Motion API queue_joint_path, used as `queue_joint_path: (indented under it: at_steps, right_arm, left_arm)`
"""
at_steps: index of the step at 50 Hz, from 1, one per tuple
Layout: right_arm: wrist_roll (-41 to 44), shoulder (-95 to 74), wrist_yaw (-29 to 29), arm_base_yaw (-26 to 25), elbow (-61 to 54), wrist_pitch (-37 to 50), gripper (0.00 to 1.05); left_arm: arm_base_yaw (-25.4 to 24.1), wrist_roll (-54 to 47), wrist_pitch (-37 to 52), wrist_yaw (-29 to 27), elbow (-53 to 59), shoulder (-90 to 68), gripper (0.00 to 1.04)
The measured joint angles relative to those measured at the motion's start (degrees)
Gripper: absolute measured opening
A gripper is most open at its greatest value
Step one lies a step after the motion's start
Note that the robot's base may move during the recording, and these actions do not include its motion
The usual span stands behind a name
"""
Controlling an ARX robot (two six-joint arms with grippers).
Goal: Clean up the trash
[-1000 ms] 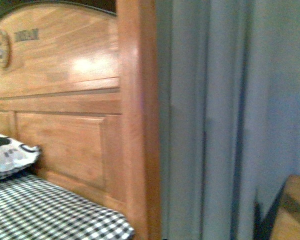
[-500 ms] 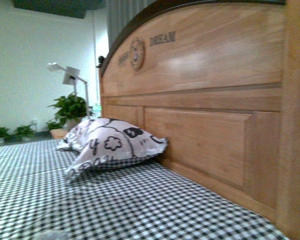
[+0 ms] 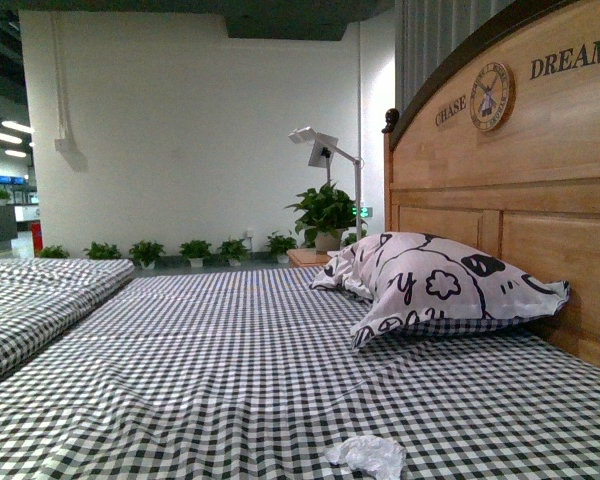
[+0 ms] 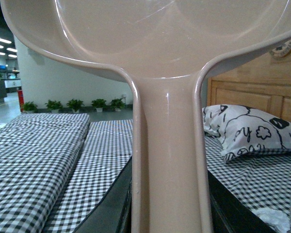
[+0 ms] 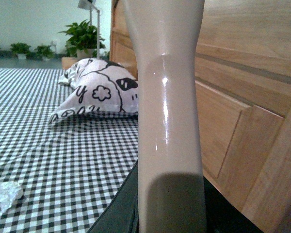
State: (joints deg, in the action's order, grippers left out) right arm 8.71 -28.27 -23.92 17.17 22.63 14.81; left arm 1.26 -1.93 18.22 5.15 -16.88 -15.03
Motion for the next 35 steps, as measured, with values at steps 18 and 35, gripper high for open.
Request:
queue_joint_path:
  at_steps: [18, 35]
  right_arm:
    - [0.0, 0.3, -0.6, -0.1, 0.0, 0.0, 0.18]
    - [0.0, 0.2, -0.7, -0.2, 0.0, 0.0, 0.18]
  left_arm:
    - [-1.6, -0.8, -37.2, -3.1, -14.9, -10.4, 0.26]
    - [-3.4, -30.1, -34.6, 12.3, -20.9, -36.9, 0.25]
